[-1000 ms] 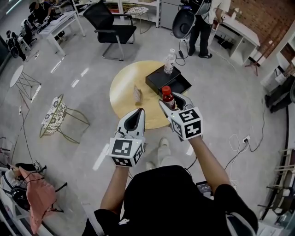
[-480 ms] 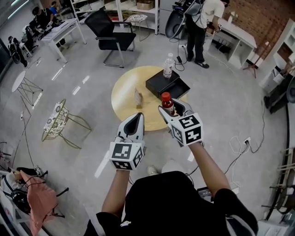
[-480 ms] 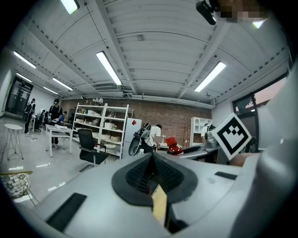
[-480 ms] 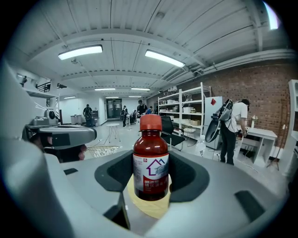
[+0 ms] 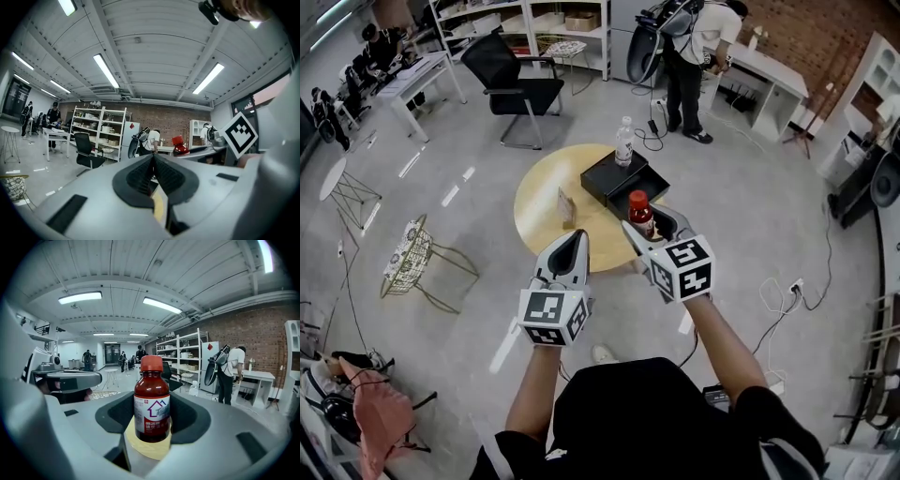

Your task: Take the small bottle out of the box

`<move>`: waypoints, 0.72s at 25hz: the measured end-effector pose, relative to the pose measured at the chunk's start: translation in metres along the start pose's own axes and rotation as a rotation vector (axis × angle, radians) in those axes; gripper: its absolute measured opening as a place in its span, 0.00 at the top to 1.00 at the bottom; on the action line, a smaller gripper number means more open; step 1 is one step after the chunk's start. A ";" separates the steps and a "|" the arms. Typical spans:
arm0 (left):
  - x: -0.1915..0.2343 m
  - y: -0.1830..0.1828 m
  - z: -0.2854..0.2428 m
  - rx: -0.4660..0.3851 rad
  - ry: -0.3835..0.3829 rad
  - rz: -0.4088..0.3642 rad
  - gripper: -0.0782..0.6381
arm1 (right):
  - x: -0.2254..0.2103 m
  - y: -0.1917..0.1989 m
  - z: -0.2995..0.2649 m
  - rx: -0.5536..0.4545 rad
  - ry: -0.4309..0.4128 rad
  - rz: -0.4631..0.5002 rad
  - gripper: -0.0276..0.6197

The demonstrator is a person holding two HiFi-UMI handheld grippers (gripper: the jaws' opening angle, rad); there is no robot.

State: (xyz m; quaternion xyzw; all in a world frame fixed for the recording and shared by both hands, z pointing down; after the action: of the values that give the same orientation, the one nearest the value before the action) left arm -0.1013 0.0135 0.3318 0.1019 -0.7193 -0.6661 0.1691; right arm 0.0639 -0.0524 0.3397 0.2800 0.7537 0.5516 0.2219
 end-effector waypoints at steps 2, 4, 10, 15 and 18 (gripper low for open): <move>-0.012 -0.004 0.001 -0.005 0.001 -0.004 0.88 | -0.004 -0.001 0.012 -0.007 -0.002 -0.004 0.62; -0.024 -0.007 0.005 -0.008 -0.002 -0.006 0.88 | -0.006 -0.002 0.025 -0.014 -0.007 -0.007 0.62; -0.057 -0.006 0.020 -0.011 -0.015 -0.003 0.88 | -0.006 0.000 0.063 -0.038 -0.023 -0.007 0.62; -0.081 -0.004 0.037 -0.018 -0.031 -0.011 0.88 | -0.001 0.004 0.087 -0.048 -0.050 -0.004 0.62; -0.091 -0.004 0.049 -0.021 -0.047 -0.014 0.88 | 0.005 0.006 0.099 -0.059 -0.065 -0.004 0.62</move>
State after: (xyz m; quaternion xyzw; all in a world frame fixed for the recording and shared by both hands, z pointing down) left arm -0.0363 0.0924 0.3155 0.0896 -0.7153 -0.6770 0.1486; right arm 0.1252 0.0226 0.3164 0.2897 0.7301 0.5637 0.2555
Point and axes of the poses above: the fingertips, and each gripper's own axes: z backward along the fingers, x to its left, y out of its underside, the point moved 7 cm from there along z, backward along the fingers, and after that the axes turned 3 degrees about -y, right-handed, at the moved point
